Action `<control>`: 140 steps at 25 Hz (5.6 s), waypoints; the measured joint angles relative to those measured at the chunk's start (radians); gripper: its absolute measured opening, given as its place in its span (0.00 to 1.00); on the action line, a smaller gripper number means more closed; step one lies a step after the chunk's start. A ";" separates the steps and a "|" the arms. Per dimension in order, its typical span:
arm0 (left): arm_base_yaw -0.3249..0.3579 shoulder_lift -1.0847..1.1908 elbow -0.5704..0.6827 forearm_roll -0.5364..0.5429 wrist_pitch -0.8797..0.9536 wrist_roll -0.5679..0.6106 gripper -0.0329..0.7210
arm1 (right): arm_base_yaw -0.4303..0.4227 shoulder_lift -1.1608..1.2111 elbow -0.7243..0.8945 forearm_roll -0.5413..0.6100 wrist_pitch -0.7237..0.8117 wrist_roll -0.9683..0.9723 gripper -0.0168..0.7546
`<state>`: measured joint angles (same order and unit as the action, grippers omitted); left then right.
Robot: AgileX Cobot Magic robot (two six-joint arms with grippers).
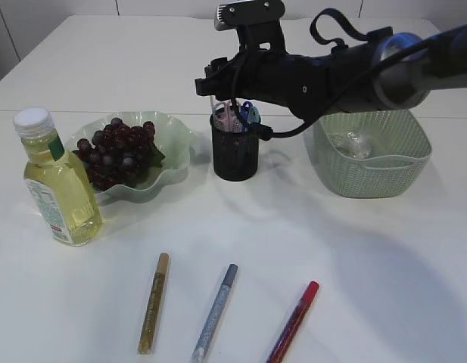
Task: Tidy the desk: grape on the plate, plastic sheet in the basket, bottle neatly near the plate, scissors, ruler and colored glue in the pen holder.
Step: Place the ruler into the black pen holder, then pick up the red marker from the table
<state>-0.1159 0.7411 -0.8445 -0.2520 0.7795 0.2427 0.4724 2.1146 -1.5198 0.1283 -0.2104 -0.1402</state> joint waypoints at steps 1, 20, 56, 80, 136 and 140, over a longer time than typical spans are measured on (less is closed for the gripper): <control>0.000 0.000 0.000 0.000 0.005 0.000 0.45 | 0.000 -0.010 0.000 0.002 0.024 0.002 0.56; 0.000 0.000 0.000 -0.002 0.016 0.000 0.45 | 0.000 -0.484 0.000 0.109 0.560 0.006 0.56; -0.007 0.000 0.000 0.036 0.093 0.000 0.45 | 0.000 -0.619 0.215 0.091 1.454 0.603 0.56; -0.034 0.000 0.000 0.031 0.109 0.000 0.45 | 0.006 -0.382 0.390 0.198 1.244 0.804 0.56; -0.034 0.000 0.000 0.031 0.126 0.000 0.45 | 0.123 -0.171 0.390 0.054 1.087 1.026 0.56; -0.034 0.000 0.000 0.031 0.126 0.000 0.45 | 0.123 -0.163 0.390 0.056 1.081 1.026 0.56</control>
<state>-0.1501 0.7411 -0.8445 -0.2206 0.9059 0.2427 0.5951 1.9518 -1.1295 0.1842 0.8709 0.8856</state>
